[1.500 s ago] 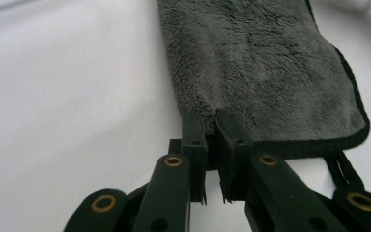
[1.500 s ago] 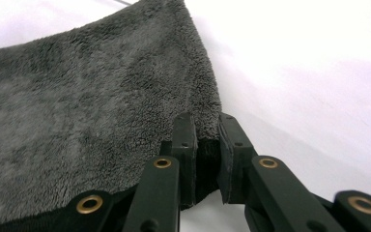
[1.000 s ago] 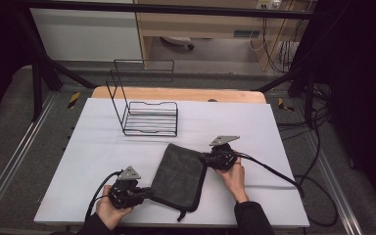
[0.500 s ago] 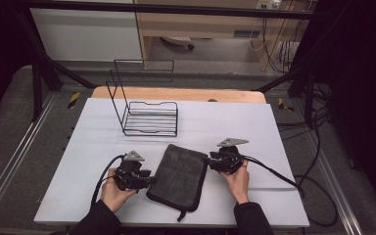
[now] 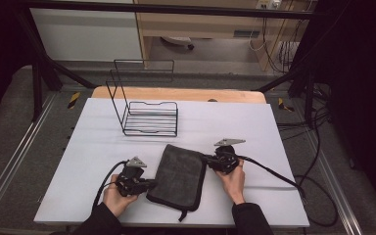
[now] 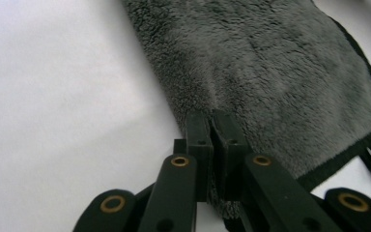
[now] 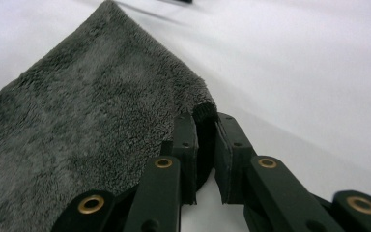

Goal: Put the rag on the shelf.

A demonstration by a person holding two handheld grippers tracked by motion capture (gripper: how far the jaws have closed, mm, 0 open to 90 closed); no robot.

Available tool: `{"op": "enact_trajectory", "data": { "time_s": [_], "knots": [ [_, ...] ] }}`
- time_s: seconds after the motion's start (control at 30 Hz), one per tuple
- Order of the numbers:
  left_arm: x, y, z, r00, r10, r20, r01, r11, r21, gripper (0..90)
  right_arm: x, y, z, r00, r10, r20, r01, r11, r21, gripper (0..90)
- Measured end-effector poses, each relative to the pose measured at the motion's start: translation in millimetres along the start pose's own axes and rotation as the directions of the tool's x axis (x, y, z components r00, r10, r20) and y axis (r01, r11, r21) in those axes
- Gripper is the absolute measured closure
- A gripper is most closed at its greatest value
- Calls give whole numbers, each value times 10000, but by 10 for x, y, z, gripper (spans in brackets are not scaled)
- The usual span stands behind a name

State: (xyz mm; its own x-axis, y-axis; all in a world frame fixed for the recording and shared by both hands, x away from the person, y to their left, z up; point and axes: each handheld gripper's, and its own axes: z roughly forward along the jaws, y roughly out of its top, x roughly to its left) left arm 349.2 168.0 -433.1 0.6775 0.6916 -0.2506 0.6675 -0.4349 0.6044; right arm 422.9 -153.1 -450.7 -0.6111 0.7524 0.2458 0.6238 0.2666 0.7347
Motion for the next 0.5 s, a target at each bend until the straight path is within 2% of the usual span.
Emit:
{"op": "enact_trajectory", "data": {
  "time_s": [0.07, 0.1, 0.13, 0.23, 0.33, 0.5],
  "knots": [
    [-30, -43, -39, 10000, -8, -27, 8, 10000, -4, 866, 47, 46, 43, 9994, -335, 13, 335, 9994, -57, 811],
    [-30, -43, -39, 10000, -8, -27, 8, 10000, -4, 866, 47, 46, 43, 9994, -335, 13, 335, 9994, -57, 811],
    [-41, -67, -60, 10000, -23, -46, 22, 10000, -62, 866, 83, 98, 109, 9981, -608, -33, 607, 9981, -83, 810],
    [-46, -136, -131, 9998, 15, -193, -17, 9999, -133, 866, 137, 156, 202, 9971, -746, -136, 745, 9972, -81, 808],
    [-30, -186, -167, 9999, -98, -33, 98, 9998, -182, 865, 156, 190, 240, 9967, -729, -365, 722, 9972, -194, 803],
    [-16, -202, -150, 9998, -163, -124, 160, 9994, -292, 846, 160, 190, 261, 9958, -886, -250, 884, 9960, -96, 770]
  ]
}}
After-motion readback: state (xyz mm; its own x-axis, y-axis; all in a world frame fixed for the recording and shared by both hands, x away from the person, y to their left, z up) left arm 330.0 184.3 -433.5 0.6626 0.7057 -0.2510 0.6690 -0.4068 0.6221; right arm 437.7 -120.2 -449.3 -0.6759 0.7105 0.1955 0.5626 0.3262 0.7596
